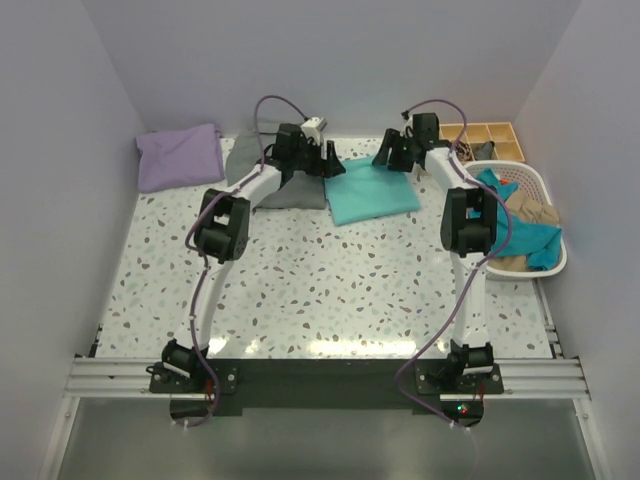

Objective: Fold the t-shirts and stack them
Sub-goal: Fold the tshirt

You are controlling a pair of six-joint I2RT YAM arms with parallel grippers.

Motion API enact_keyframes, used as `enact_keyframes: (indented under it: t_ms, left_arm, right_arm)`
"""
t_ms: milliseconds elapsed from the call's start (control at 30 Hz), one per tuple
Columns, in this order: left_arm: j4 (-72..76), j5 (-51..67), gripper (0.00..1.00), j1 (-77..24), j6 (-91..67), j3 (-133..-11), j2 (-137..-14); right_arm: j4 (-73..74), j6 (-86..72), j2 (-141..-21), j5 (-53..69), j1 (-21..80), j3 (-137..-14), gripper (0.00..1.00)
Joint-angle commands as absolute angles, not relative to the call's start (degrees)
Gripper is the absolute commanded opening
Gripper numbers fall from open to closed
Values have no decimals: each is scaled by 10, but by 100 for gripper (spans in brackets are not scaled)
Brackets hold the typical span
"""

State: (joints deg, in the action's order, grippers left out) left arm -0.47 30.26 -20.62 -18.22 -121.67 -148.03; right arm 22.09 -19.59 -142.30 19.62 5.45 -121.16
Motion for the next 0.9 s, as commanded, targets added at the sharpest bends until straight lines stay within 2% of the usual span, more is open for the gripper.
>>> enact_keyframes:
  t_ms: [0,167,333,600,867]
  left_arm:
    - [25,293,81,-202,-164,-1226,-1471]
    - [29,281,82,-202,-156,-1208,-1454]
    - [33,265,83,-202,-149,-1176,-1429]
    - [34,255,83,-202,-140,-1135,-1399]
    - [58,195,86,-202,-124,-1078,-1322]
  right_arm:
    - [221,-168,-1447,170,54,-1309,63]
    - [170,-167,-1426,170,54,-1291,66]
    - [238,-153,-1466,131,54,-1379,69]
    - [229,-137,-1499,94,54,-1381,71]
    - [206,-108,-1406,98,53,-1316,72]
